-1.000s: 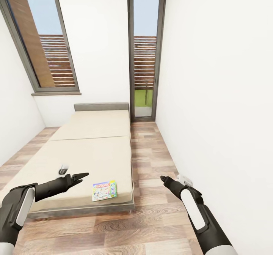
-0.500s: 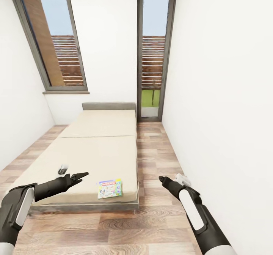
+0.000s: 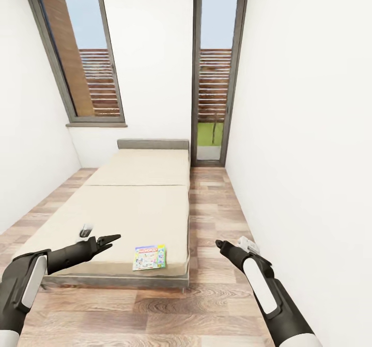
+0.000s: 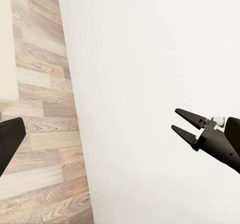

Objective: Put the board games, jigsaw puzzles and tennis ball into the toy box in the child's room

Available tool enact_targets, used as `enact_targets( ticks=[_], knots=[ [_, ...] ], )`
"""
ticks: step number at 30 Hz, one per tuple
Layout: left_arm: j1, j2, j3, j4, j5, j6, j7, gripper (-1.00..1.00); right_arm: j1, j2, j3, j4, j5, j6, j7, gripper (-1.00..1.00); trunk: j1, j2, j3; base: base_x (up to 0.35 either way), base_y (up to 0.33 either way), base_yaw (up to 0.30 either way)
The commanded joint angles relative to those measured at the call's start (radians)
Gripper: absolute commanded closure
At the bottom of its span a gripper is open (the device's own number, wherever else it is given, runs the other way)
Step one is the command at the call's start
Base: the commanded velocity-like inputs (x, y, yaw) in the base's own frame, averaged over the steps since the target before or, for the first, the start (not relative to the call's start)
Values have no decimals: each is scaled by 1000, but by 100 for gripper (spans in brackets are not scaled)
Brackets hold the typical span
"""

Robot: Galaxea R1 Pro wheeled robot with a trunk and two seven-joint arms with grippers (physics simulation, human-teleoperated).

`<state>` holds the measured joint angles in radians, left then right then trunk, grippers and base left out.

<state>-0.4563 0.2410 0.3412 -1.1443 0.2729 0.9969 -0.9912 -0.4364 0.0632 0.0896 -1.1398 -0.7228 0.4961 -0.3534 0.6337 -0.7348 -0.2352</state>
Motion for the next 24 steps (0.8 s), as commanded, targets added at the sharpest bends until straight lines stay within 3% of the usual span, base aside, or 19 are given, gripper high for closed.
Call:
enact_targets(
  ticks=[1, 8, 21, 24],
  knots=[
    [-1, 0, 1, 0, -1, 4, -4, -100, -1, 0, 1, -2, -10, 1, -10, -100, 0, -1, -2, 78, -10, 3],
    [-1, 0, 1, 0, -1, 3, -5, -100, -1, -2, 1, 2, -10, 1, -9, -100, 0, -1, -2, 178, -4, 78],
    [-1, 0, 1, 0, -1, 3, -5, -100, -1, -2, -1, 3, -10, 1, -9, -100, 0, -1, -2, 24, 0, 275],
    [-1, 0, 1, 0, -2, 4, -2, -100, -1, -2, -1, 3, -10, 1, -9, -100, 12, -22, -11, 1, 0, 292]
  ],
)
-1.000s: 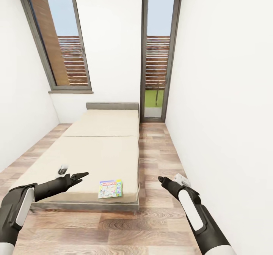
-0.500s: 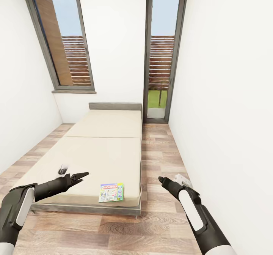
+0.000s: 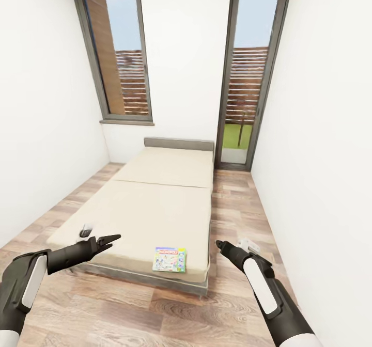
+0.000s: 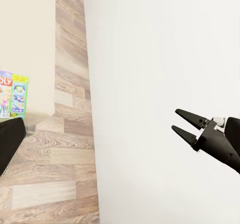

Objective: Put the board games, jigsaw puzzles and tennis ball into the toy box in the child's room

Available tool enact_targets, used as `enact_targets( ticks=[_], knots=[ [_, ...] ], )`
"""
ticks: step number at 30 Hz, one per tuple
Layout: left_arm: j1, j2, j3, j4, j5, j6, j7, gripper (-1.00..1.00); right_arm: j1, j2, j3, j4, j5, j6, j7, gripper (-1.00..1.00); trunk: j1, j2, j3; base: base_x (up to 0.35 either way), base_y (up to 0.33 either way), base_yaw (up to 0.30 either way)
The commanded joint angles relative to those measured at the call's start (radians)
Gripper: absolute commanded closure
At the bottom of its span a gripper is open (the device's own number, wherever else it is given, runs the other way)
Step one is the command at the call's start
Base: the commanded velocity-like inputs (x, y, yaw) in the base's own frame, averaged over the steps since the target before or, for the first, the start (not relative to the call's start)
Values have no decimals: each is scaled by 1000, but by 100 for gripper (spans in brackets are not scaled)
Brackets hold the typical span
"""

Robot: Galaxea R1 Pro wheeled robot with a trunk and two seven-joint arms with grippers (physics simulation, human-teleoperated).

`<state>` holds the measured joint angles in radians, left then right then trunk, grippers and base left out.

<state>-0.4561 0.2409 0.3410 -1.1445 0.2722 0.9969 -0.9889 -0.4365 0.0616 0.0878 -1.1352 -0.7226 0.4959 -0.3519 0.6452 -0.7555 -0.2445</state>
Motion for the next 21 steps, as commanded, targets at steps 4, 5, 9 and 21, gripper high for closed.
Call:
enact_targets(
  ticks=[4, 5, 9, 21],
  knots=[
    [-1, -6, 0, 0, -2, 5, 0, -100, -1, 0, 1, -3, -11, 1, -10, -100, 16, -30, -14, 0, 0, 201],
    [-1, -8, 1, 0, -2, 5, 0, -100, -1, 0, 1, -4, -11, 1, -10, -100, 19, -37, -17, 0, 0, 78],
    [-1, -11, 0, 0, -3, 5, 1, -100, -1, 0, 0, -4, -11, 1, -10, -100, 35, -65, -30, 0, 0, 40],
    [-1, -19, -3, 0, -3, 5, 2, -100, -1, 0, -6, -6, -12, 1, -10, -100, 81, -149, -67, 0, 0, 5]
  ],
)
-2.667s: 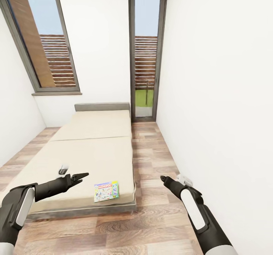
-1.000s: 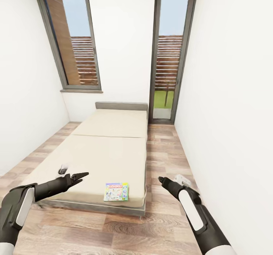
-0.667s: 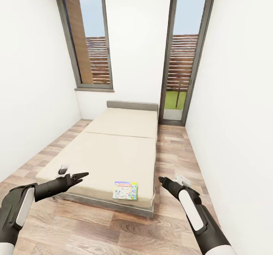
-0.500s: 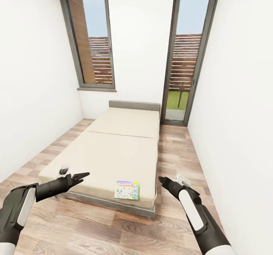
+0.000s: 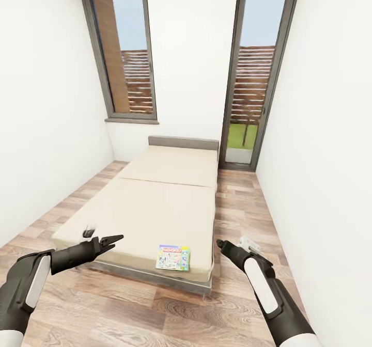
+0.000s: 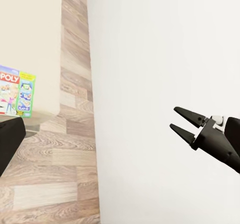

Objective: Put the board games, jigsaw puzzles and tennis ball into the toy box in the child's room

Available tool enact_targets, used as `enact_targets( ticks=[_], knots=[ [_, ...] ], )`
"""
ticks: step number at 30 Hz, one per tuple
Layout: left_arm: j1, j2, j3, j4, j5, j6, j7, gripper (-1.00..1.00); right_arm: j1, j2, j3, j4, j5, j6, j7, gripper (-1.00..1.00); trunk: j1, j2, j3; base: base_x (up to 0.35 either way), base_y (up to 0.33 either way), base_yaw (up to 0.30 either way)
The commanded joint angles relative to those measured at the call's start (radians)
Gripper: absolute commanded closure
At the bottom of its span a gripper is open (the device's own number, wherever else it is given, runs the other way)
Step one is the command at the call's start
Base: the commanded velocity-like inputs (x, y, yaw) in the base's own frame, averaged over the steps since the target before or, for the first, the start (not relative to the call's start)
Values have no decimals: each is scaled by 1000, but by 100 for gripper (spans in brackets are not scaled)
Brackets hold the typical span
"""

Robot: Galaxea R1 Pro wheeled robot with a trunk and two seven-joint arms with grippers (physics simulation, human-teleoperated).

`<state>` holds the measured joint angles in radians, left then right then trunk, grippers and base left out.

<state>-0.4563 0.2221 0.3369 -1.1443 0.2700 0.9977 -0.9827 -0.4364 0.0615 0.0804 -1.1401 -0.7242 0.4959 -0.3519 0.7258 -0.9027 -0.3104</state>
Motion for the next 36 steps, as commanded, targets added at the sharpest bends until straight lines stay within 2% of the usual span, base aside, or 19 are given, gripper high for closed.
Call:
enact_targets(
  ticks=[1, 8, 14, 23, 24, 28, 36],
  knots=[
    [-1, 0, 1, 0, -1, 4, -4, -100, -1, 0, 1, -1, -10, 1, -10, -100, 4, -8, -5, 0, 0, 0],
    [-1, -1, 1, 7, -3, 3, 0, -100, -1, 1, 0, -1, -11, 1, -10, -100, 31, -57, -26, 0, 0, 0],
    [-9, -1, -1, 52, -6, 1, 12, -100, -1, 1, -1, -1, -11, 1, -10, -100, 54, -99, -43, 0, 0, -89],
    [-16, -2, -1, 74, -2, 1, 113, -100, -1, 0, -2, -6, -11, 2, -8, -100, 88, -162, -64, 0, 0, -170],
    [-16, -10, -1, 75, -2, 1, 132, -100, -2, -1, -3, -49, -11, 3, 2, -100, 92, -169, -67, 0, 0, -24],
    [-16, -19, -1, 75, -5, -1, 139, -100, -2, -1, -4, -92, -11, 3, 8, -100, 108, -197, -79, 0, 0, -12],
    [-16, -23, -1, 76, -6, -2, 172, -100, -2, -1, -4, -109, -12, 3, 10, -100, 138, -253, -104, 0, 0, -2]
  ],
)
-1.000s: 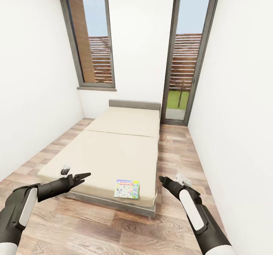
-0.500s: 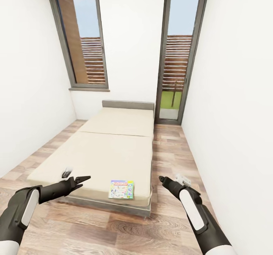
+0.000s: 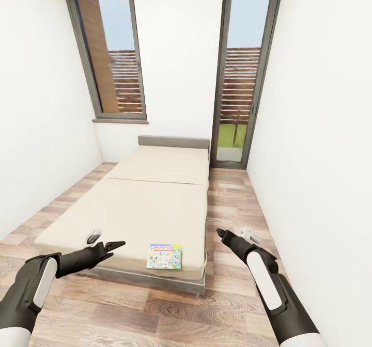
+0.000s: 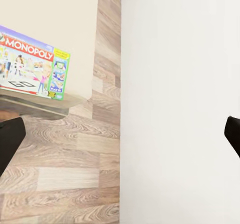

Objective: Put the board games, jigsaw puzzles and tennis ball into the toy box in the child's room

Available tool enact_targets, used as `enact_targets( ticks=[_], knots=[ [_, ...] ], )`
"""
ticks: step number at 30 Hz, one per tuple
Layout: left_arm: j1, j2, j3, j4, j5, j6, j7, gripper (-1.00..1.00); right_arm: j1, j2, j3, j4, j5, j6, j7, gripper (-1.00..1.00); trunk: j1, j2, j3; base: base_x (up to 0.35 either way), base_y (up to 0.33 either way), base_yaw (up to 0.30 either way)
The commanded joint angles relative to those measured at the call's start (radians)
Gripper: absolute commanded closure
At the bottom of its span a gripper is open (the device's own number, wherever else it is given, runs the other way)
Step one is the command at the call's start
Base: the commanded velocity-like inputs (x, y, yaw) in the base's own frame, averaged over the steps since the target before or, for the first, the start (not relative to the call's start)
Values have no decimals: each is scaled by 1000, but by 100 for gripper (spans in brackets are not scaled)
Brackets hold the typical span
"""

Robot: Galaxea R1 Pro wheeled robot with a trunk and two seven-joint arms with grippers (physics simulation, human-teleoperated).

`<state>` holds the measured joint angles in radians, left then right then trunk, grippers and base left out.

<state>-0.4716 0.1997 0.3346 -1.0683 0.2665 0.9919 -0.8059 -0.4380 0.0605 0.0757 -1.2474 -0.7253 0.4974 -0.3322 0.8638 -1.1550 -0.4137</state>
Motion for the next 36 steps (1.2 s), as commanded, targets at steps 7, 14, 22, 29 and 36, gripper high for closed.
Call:
enact_targets(
  ticks=[7, 14, 22, 29, 36],
  knots=[
    [-6, 0, 1, 33, -3, 4, 1, -100, -1, -1, 1, -12, -11, 1, -10, -100, 27, -50, -23, 0, 0, 0],
    [-11, 1, 2, 46, -4, 3, 2, -100, 11, -1, -5, -46, -12, 3, 4, -100, 54, -99, -45, 0, 0, 0],
    [-12, 6, 4, 49, -6, 4, 6, -100, 22, -1, -24, -64, -16, 3, 31, -100, 84, -155, -70, 0, 0, 0],
    [-12, 7, 6, 50, -5, 4, 67, -100, 44, -1, -69, -97, -19, 7, 65, -100, 111, -204, -92, 0, 0, 0],
    [-13, 2, 6, 51, -1, 4, 182, -100, 65, -1, -81, -113, -16, 8, 79, -100, 138, -253, -114, 0, 0, 0]
  ],
)
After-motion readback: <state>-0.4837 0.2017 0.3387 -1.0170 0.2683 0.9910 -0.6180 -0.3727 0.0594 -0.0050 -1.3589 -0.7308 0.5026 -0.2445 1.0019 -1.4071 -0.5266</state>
